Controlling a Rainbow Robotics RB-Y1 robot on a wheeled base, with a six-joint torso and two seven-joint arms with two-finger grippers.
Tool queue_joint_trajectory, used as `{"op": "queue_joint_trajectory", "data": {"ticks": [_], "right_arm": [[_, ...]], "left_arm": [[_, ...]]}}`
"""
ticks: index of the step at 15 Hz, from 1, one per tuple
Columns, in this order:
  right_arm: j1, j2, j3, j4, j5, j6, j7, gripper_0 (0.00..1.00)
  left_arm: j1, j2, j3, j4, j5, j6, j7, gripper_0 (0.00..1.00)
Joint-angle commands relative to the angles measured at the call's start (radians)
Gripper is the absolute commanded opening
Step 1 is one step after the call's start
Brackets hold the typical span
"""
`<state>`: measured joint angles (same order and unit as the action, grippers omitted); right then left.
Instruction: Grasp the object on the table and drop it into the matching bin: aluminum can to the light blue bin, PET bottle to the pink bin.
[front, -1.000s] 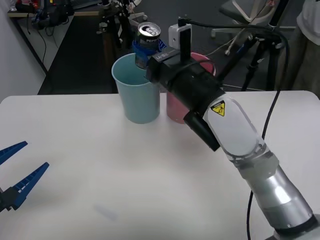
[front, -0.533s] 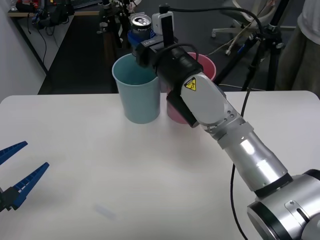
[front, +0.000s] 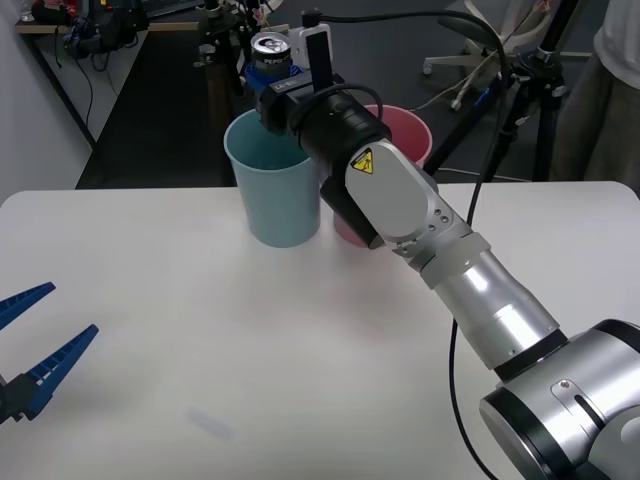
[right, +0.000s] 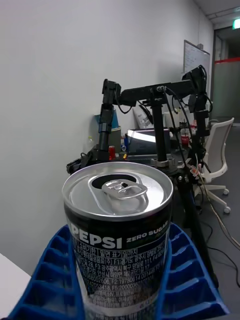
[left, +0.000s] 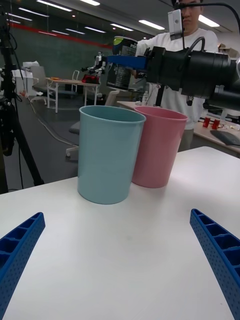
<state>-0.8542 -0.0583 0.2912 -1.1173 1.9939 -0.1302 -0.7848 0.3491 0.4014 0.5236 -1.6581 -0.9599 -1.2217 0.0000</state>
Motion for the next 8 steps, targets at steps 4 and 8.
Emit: {"op": "queue_joint_trajectory", "data": {"ticks": [4,8], "right_arm": [[0.001,-0.002,0.002,-0.001,-0.009,0.012,0.007,1.0],[0.001,0.0,0.002,0.001,-0.012,0.017,0.009,1.0]], "left_arm": [[0.0,0.0,0.0,0.0,0.0,0.0,0.0,1.0],[0.0,0.0,0.0,0.0,0.0,0.0,0.0,1.0]]}}
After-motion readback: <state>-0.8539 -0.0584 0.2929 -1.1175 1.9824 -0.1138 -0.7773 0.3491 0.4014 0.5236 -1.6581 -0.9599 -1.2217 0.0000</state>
